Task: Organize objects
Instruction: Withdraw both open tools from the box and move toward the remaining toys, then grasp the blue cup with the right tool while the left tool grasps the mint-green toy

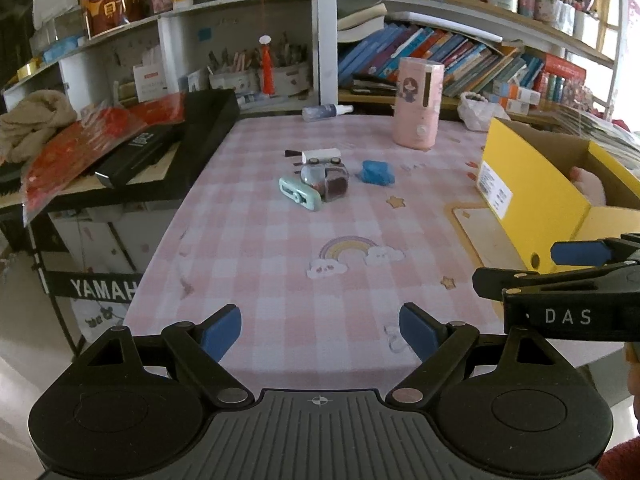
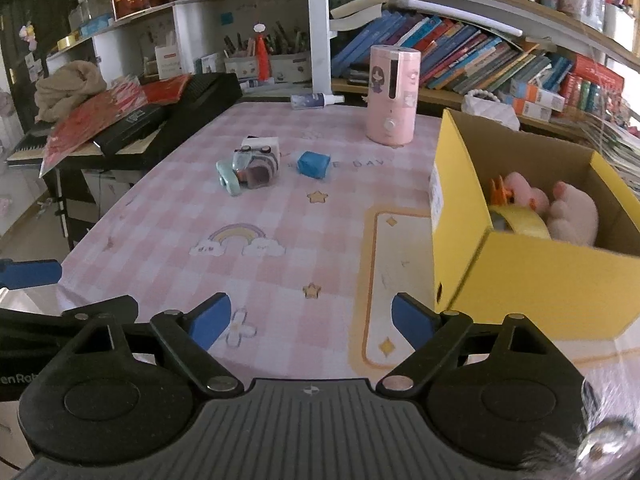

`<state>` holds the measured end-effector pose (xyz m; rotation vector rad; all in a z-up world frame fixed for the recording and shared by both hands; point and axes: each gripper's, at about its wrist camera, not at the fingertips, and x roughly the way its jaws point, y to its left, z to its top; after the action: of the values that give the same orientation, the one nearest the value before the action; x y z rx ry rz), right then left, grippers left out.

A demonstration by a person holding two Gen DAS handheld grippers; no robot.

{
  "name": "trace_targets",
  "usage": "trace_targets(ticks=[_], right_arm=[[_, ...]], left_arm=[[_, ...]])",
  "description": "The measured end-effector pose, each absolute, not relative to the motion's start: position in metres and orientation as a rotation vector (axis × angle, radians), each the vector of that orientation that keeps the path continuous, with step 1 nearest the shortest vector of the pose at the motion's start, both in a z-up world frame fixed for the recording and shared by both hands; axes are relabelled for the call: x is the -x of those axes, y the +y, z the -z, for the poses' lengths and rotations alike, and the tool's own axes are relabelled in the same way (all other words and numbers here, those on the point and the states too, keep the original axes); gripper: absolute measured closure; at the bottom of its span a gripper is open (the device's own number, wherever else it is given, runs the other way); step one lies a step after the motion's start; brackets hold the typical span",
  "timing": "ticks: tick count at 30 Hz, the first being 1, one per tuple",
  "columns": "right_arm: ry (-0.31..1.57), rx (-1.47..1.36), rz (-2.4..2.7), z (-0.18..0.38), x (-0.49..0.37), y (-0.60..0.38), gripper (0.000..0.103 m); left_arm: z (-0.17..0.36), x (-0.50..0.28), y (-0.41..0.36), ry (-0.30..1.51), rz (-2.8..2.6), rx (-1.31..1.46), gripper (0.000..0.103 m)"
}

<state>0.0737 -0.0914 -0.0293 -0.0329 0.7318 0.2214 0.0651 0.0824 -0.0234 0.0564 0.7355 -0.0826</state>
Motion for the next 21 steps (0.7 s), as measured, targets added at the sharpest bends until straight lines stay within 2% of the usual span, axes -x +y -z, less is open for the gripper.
trace_targets(ticks=[21], right_arm=[[0.741,0.042,-0.306,0.028,-0.184,-0.089,0.018]], left_arm=[[0.021,-0.151,0.079,0.74,-0.009,-0.023,0.015]])
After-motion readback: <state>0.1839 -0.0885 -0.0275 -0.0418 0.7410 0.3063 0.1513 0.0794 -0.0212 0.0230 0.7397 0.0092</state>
